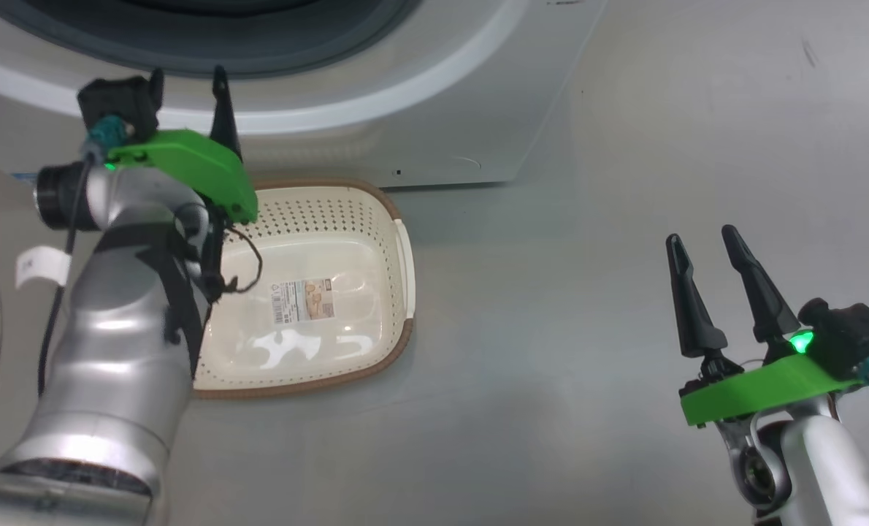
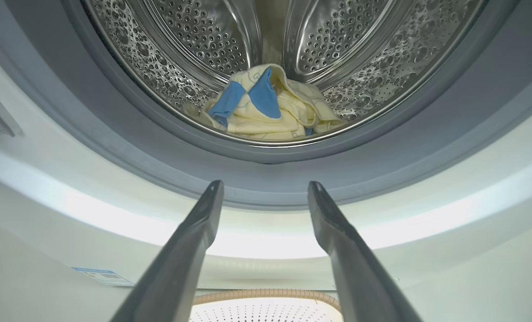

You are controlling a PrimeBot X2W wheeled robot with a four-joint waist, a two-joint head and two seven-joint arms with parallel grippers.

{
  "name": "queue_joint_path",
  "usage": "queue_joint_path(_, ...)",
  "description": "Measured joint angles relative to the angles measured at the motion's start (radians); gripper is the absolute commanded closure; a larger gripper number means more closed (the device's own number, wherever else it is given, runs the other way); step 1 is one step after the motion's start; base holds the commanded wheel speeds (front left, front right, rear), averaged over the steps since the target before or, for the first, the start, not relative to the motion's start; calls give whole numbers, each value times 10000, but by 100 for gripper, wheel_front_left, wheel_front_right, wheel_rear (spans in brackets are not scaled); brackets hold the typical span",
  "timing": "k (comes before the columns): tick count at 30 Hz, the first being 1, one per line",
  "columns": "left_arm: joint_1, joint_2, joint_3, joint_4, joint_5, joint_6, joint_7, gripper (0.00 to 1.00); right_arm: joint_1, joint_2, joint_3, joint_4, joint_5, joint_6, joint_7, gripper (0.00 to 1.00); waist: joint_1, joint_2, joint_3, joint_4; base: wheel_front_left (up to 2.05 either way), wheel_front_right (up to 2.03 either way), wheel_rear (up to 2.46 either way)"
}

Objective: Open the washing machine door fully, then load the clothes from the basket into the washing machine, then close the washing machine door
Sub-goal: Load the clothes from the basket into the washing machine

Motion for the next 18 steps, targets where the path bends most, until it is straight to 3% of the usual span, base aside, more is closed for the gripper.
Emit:
queue_joint_path(4,1396,2,-828,-1290,-744,67,0,0,39,-119,-136,-33,-73,0,0,0,0,0,-306,273,0,0,0)
queue_joint_path(8,3010,10,-1427,-2974,-1131,556,-2,0,163,-163,-199,-58,-73,0,0,0,0,0,-584,511,0,0,0)
queue_joint_path(12,4510,38,-1476,-4629,-1137,1051,-31,0,333,-201,-199,-59,-132,0,0,0,0,0,-825,690,0,0,0)
queue_joint_path(18,6802,56,-1114,-6493,-1041,1058,-31,0,445,-221,-178,-23,-159,0,0,0,0,0,-1301,822,0,0,0)
